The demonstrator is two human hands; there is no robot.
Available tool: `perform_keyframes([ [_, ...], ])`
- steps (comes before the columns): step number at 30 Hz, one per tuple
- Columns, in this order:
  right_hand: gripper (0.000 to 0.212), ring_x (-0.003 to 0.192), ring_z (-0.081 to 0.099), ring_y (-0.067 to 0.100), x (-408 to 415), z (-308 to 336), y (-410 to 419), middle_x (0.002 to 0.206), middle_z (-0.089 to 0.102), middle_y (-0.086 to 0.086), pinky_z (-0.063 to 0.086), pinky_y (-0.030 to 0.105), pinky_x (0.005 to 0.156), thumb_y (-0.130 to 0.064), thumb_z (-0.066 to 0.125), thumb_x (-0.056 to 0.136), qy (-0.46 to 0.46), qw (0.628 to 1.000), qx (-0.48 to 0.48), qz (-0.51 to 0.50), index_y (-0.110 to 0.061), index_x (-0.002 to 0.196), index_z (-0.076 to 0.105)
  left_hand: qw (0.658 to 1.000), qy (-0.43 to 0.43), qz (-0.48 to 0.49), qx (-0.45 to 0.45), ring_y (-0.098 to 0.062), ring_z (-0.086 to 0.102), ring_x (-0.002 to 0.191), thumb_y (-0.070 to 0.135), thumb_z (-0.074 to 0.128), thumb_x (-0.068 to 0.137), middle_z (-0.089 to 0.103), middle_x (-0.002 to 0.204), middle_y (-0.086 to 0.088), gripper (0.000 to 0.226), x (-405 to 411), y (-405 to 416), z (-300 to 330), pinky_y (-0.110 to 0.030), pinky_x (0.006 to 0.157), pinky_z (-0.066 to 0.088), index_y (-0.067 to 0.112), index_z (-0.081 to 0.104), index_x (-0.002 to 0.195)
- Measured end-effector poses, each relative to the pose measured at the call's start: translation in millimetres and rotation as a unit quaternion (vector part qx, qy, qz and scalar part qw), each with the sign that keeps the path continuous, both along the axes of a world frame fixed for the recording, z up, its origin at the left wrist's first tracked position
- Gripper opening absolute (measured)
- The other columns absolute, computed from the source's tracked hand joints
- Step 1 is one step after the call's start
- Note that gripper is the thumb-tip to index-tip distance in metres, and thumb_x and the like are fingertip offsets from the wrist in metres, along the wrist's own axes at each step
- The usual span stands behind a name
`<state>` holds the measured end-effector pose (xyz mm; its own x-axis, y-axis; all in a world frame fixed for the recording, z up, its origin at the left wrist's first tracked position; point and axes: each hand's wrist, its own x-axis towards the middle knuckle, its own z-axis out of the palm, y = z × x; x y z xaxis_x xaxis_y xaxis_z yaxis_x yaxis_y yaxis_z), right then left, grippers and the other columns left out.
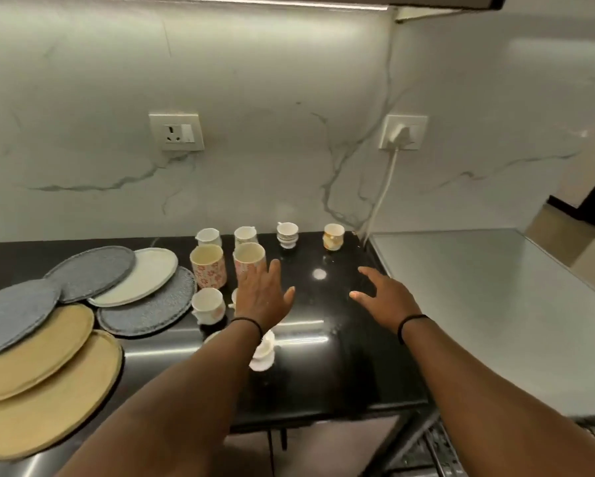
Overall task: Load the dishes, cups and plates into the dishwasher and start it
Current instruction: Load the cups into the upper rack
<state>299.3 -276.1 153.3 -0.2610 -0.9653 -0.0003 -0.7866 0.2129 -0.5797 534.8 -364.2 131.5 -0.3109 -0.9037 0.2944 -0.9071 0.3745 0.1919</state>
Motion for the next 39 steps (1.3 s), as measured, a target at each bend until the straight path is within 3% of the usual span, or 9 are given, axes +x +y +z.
perform_keyframes([
  [5,0.068,0.131,0.048,0.023,22,-1,-77,0.145,0.049,0.003,0.039,0.034,0.106,-0.045,0.067,0.087,-0.029,0.998,-0.013,-0.057,-0.029,0.146,0.039,0.992,0.111,-0.014,0.051,-0.026,0.057,0.109,0.043,0.057,0.091,0.059,0.119,-0.009,0.047,-3,-75,9,-0.037,0.092,0.049,0.014,0.048,0.127],
  [10,0.071,0.130,0.049,0.025,8,-24,-112,0.146,0.048,0.006,0.043,0.040,0.106,-0.045,0.068,0.087,-0.077,0.990,0.009,-0.117,-0.025,0.147,0.036,0.951,0.253,0.016,0.178,-0.029,0.059,0.107,0.035,0.062,0.089,0.061,0.116,-0.011,0.040,-45,-114,-5,-0.037,0.087,0.048,0.012,0.055,0.121],
  [19,0.074,0.131,0.047,0.024,-36,-86,-194,0.145,0.048,0.008,0.040,0.039,0.109,-0.037,0.075,0.082,-0.163,0.978,-0.003,-0.128,-0.020,0.145,0.039,0.840,0.406,0.236,0.271,-0.037,0.049,0.125,0.028,0.079,0.078,0.044,0.139,-0.020,0.076,-112,-188,-66,-0.042,0.102,0.042,0.000,0.039,0.136],
  [23,0.072,0.131,0.046,0.020,-49,-110,-234,0.141,0.051,0.002,0.033,0.025,0.100,-0.028,0.078,0.080,-0.189,0.972,-0.042,-0.131,-0.019,0.142,0.043,0.842,0.426,0.248,0.218,-0.037,0.046,0.128,0.030,0.084,0.071,0.042,0.142,-0.017,0.089,-126,-219,-89,-0.042,0.104,0.039,0.006,0.034,0.142],
  [26,0.076,0.125,0.049,0.017,-56,-123,-264,0.135,0.055,-0.001,0.031,0.019,0.095,-0.027,0.082,0.075,-0.190,0.970,-0.071,-0.135,-0.020,0.140,0.044,0.848,0.429,0.246,0.189,-0.033,0.054,0.120,0.038,0.084,0.066,0.049,0.134,-0.009,0.083,-131,-246,-103,-0.043,0.100,0.045,0.017,0.043,0.136],
  [29,0.079,0.111,0.057,0.015,-59,-136,-292,0.122,0.061,-0.007,0.047,0.032,0.096,-0.039,0.084,0.065,-0.190,0.967,-0.093,-0.140,-0.029,0.132,0.045,0.857,0.424,0.243,0.165,-0.027,0.061,0.109,0.047,0.081,0.063,0.060,0.121,0.000,0.072,-130,-265,-109,-0.043,0.093,0.050,0.025,0.051,0.124],
  [32,0.076,0.108,0.059,0.021,-59,-146,-314,0.115,0.064,-0.006,0.046,0.044,0.095,-0.053,0.081,0.060,-0.167,0.968,-0.101,-0.158,-0.030,0.124,0.046,0.854,0.426,0.262,0.144,-0.023,0.061,0.107,0.052,0.079,0.062,0.064,0.116,0.006,0.068,-129,-273,-116,-0.040,0.092,0.049,0.030,0.053,0.121],
  [36,0.069,0.107,0.059,0.019,-59,-148,-322,0.111,0.065,-0.009,0.039,0.040,0.094,-0.050,0.084,0.061,-0.166,0.966,-0.110,-0.162,-0.030,0.116,0.047,0.851,0.448,0.242,0.129,-0.017,0.062,0.101,0.053,0.080,0.059,0.066,0.107,0.013,0.066,-128,-271,-120,-0.038,0.092,0.050,0.035,0.056,0.117],
  [39,0.065,0.101,0.060,0.014,-59,-146,-310,0.106,0.063,-0.014,0.047,0.043,0.093,-0.039,0.088,0.059,-0.221,0.952,-0.136,-0.161,-0.032,0.109,0.047,0.846,0.468,0.215,0.140,-0.013,0.061,0.099,0.048,0.084,0.060,0.065,0.105,0.015,0.064,-129,-260,-117,-0.034,0.091,0.050,0.033,0.057,0.116],
])
